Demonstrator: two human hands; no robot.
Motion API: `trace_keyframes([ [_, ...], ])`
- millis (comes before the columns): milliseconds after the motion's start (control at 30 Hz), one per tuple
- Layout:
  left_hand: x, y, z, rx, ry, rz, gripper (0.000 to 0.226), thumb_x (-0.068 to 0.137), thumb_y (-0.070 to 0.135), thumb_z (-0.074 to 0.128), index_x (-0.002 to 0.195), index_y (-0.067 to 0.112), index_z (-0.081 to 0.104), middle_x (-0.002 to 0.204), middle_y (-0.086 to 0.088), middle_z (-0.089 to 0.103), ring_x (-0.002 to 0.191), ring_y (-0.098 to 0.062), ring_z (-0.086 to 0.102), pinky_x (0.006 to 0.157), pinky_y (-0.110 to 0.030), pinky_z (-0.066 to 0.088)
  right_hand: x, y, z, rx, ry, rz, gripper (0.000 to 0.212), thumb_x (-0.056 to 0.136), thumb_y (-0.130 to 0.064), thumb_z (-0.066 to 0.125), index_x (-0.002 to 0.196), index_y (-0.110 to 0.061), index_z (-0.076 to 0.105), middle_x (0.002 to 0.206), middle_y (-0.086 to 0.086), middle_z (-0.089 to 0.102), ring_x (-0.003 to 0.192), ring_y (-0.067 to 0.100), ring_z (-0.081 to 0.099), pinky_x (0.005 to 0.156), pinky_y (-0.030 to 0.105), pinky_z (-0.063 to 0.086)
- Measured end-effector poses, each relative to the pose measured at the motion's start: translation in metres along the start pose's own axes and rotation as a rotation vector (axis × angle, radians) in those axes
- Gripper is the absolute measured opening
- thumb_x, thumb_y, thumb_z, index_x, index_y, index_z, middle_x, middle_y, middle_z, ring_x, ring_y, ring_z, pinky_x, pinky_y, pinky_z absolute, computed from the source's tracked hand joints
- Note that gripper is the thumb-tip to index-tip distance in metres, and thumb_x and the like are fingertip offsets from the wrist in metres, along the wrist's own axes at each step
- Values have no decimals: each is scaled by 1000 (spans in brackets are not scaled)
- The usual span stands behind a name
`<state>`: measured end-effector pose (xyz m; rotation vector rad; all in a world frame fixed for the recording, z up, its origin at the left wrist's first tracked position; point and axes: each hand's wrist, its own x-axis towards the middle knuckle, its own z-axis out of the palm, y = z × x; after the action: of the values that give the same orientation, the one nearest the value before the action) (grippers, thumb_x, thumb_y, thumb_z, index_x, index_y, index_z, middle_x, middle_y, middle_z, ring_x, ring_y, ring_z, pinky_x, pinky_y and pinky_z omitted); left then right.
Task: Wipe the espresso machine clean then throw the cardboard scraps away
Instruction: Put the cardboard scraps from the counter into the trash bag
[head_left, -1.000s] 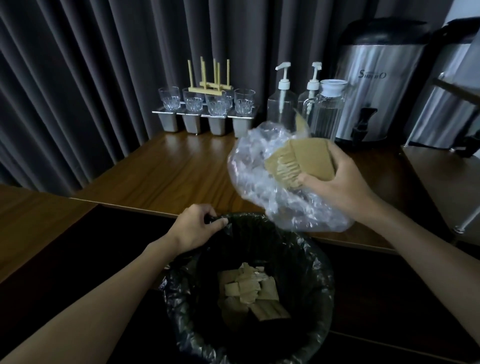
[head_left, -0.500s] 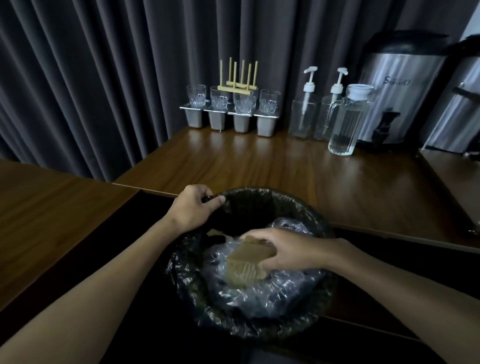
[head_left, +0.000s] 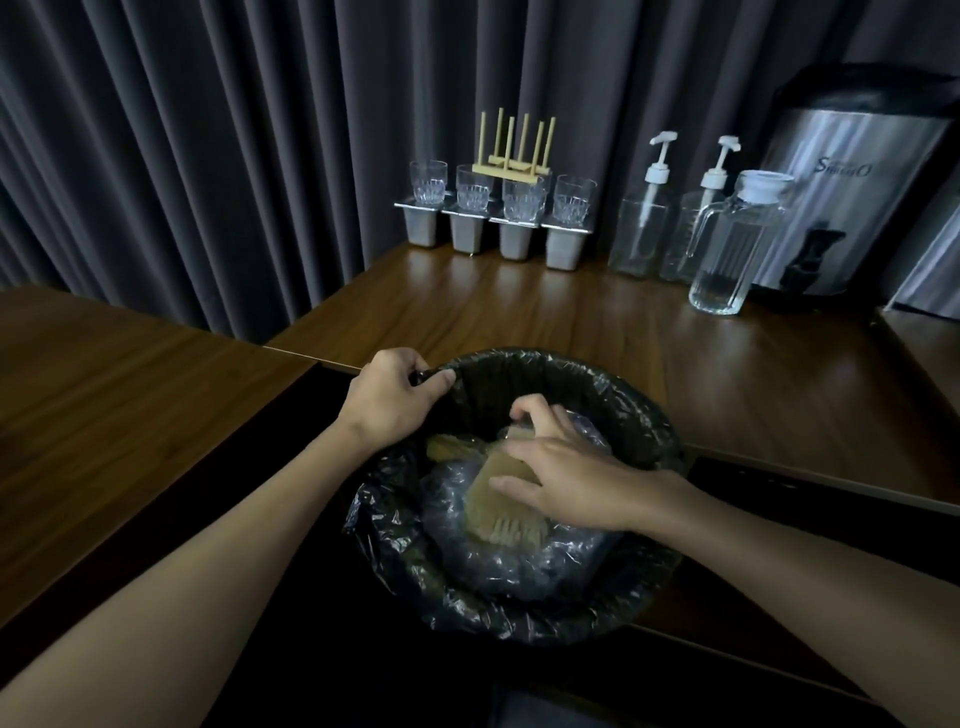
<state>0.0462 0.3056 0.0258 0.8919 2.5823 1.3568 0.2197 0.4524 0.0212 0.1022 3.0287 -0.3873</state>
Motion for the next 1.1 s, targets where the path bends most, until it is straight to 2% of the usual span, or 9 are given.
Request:
trace_keyframes([
  [67, -1, 5, 1, -39, -1, 18, 38, 89, 46, 70, 82, 9, 63, 71, -11, 68, 65, -26, 64, 63, -39, 50, 6, 3, 5, 40, -93, 45, 27, 96, -48, 54, 106, -23, 54, 127, -4, 26, 122, 21, 39, 99, 40, 41],
  [100, -2, 7, 1, -33, 2, 28, 38, 89, 46, 69, 82, 9, 63, 73, -12, 69, 65, -26, 64, 63, -40, 51, 8, 4, 6, 55, -120, 57, 33, 95, -46, 56, 118, -23, 53, 129, -2, 30, 123, 21, 43, 100, 40, 41],
  [200, -6, 8, 0, 32, 24, 34, 36, 90, 47, 67, 85, 12, 63, 77, -9, 70, 72, -25, 67, 68, -41, 53, 12, 9, 5, 100, -58, 131, 73, 88, -45, 67, 147, -26, 28, 138, -1, 34, 125, 20, 43, 101, 40, 44],
  [333, -8, 8, 0, 12, 45, 25, 37, 91, 47, 67, 84, 10, 64, 77, -10, 70, 72, -25, 67, 66, -40, 53, 13, 11, 3, -332, 93, 93, 62, 82, -59, 64, 127, -19, 49, 135, 0, 34, 123, 23, 32, 99, 41, 35],
  [500, -11, 0, 0, 31, 52, 15, 37, 91, 48, 66, 83, 12, 63, 73, -8, 67, 68, -25, 64, 61, -38, 49, 12, 14, -4, -192, 172, 55, 81, 82, -62, 64, 147, -23, 34, 142, -3, 29, 130, 20, 26, 107, 40, 31],
  [733, -28, -26, -10, 137, 80, -35, 31, 92, 48, 65, 84, 18, 61, 73, -4, 66, 68, -21, 63, 61, -38, 49, 2, 36, -4, -345, 490, 86, 51, 86, -41, 64, 132, -23, 53, 129, -3, 48, 124, 20, 40, 96, 39, 32],
  [867, -39, -48, -16, 147, 68, -84, 30, 91, 47, 66, 84, 19, 61, 76, -3, 65, 70, -20, 62, 62, -37, 48, 7, 34, 12, 47, 375, 192, 50, 95, -28, 57, 141, -19, 40, 124, -3, 49, 99, 15, 54, 79, 30, 45],
  [1000, -47, -75, -22, 88, 51, -174, 33, 91, 49, 66, 84, 17, 63, 74, -5, 65, 67, -21, 61, 60, -36, 45, 21, 31, 39, 360, 226, 276, 38, 99, -18, 51, 137, -19, 44, 94, -1, 63, 70, 10, 61, 55, 23, 45],
  [1100, -54, -101, -23, -4, 28, -252, 39, 89, 51, 66, 89, 12, 63, 70, -4, 62, 59, -19, 58, 58, -38, 46, 35, 27, 63, 481, 205, 327, 38, 97, -11, 54, 134, -18, 49, 114, 11, 62, 102, 23, 64, 79, 34, 55],
])
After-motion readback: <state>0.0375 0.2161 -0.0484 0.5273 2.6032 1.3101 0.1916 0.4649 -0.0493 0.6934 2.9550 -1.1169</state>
